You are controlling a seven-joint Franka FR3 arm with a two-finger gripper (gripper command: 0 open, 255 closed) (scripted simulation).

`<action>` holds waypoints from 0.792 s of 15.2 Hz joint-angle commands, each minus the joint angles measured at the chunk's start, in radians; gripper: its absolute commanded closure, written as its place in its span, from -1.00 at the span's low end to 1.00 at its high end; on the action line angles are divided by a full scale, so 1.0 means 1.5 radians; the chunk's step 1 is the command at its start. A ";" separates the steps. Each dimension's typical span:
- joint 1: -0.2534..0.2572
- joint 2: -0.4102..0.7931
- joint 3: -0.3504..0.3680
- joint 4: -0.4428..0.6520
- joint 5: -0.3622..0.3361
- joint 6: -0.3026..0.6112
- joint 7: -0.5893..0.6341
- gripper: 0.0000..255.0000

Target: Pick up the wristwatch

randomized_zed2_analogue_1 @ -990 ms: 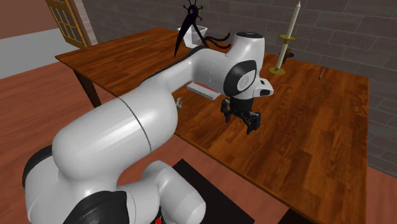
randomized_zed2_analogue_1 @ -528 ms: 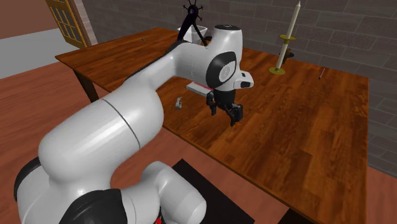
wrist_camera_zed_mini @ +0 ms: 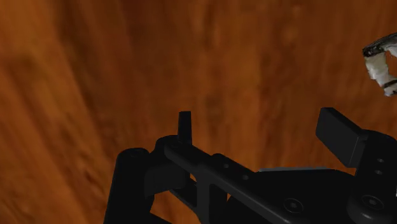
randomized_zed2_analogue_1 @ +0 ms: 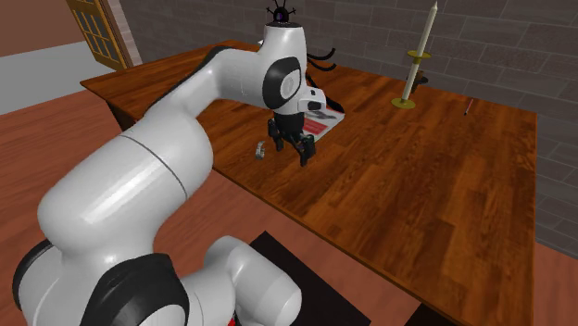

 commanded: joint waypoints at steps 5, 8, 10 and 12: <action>0.019 0.031 0.086 0.055 0.060 -0.006 0.093 -1.00; 0.023 0.048 0.118 0.082 0.079 -0.007 0.128 -1.00; 0.025 0.042 0.121 0.060 0.082 0.008 0.127 -1.00; 0.027 0.036 0.124 0.039 0.086 0.024 0.125 -1.00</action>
